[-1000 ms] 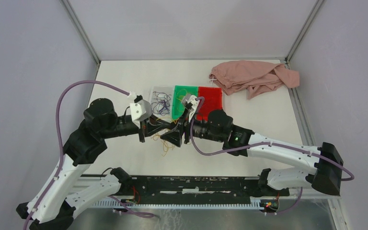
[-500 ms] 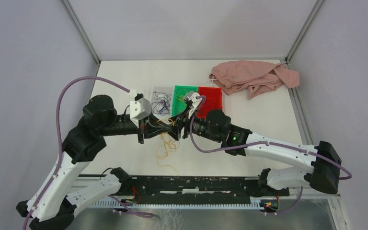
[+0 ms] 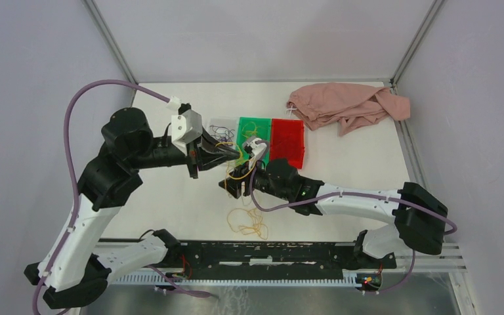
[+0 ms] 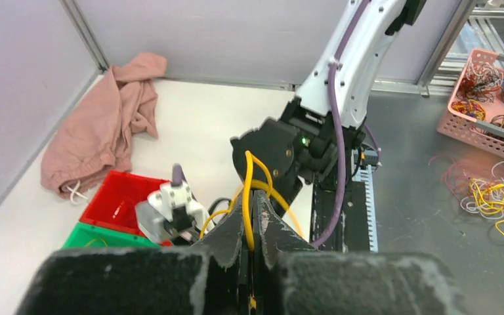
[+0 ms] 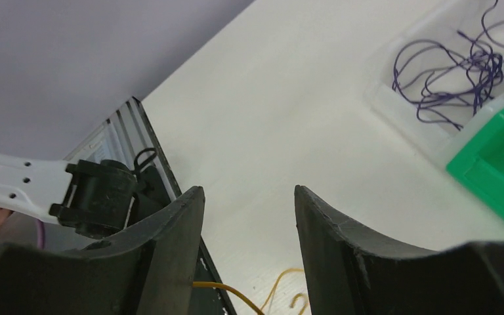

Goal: Untangle the cables
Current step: Untie the cable.

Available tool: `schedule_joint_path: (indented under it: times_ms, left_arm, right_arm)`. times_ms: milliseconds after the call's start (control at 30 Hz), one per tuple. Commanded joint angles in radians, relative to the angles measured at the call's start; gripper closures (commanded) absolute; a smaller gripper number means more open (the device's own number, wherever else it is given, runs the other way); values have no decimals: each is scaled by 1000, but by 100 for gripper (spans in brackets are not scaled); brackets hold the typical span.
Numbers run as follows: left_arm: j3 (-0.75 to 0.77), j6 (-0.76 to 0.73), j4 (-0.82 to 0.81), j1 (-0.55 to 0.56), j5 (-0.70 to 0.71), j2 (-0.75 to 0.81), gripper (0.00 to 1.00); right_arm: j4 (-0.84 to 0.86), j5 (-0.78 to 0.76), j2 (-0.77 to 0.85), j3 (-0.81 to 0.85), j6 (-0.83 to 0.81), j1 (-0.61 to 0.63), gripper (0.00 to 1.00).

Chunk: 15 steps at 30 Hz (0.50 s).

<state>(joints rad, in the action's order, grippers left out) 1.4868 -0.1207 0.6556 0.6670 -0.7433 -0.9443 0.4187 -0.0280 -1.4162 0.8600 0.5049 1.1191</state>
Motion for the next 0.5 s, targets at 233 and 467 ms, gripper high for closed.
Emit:
schedule_joint_path:
  times_ms: [233, 467]
  left_arm:
    - [240, -162, -46, -6, 139, -74, 97]
    - [294, -317, -203, -6, 419, -97, 97]
  right_arm:
    - [131, -96, 9, -143, 52, 6, 42]
    - [125, -140, 23, -206, 62, 5, 42]
